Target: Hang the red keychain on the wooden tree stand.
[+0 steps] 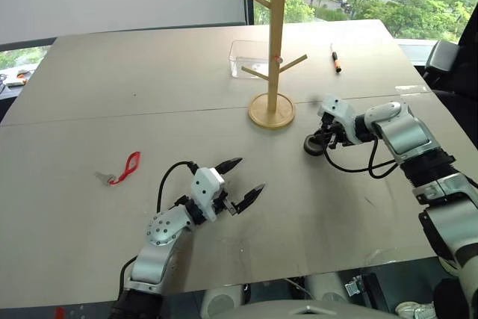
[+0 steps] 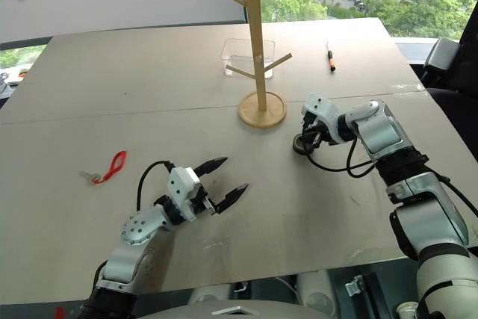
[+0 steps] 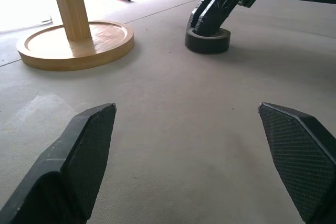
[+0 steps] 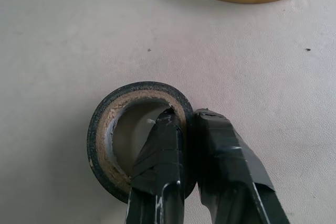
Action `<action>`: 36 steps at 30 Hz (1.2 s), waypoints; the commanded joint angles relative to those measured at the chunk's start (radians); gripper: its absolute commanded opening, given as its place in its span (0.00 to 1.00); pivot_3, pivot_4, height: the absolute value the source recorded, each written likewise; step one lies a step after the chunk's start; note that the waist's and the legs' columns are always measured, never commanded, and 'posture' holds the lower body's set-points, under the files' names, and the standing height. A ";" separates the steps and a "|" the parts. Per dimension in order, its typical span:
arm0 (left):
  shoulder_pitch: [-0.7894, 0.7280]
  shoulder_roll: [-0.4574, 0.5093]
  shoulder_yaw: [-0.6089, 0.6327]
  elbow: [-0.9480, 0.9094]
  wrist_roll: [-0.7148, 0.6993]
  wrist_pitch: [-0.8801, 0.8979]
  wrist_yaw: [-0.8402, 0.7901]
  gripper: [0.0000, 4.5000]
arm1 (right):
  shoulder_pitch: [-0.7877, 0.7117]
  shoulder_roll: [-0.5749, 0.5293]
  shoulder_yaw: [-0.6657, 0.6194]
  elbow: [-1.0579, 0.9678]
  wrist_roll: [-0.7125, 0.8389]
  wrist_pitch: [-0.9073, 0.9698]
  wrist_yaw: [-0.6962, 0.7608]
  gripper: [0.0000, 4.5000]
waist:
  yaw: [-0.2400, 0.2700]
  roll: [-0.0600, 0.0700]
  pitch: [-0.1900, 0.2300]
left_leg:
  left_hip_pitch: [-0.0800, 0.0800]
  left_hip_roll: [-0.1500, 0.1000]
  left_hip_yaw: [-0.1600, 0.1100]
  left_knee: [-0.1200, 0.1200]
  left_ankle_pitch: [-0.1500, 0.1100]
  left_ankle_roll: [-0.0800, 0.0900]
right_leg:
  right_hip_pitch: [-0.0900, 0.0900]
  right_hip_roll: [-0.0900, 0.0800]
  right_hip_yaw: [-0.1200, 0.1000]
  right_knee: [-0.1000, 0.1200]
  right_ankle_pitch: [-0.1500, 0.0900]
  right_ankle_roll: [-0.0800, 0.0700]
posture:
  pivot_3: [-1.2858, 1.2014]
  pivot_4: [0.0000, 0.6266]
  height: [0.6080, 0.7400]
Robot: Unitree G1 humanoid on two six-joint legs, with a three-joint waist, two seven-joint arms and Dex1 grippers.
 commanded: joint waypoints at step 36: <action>-0.010 -0.010 0.008 -0.033 0.009 -0.008 0.033 1.00 | -0.243 -0.179 -0.617 0.789 0.123 -0.337 -0.723 0.99 | -0.021 0.001 0.001 | 0.001 0.000 0.005 -0.002 0.000 0.000 | -0.001 0.001 0.007 -0.001 0.000 0.000 | 0.52 0.24 1.00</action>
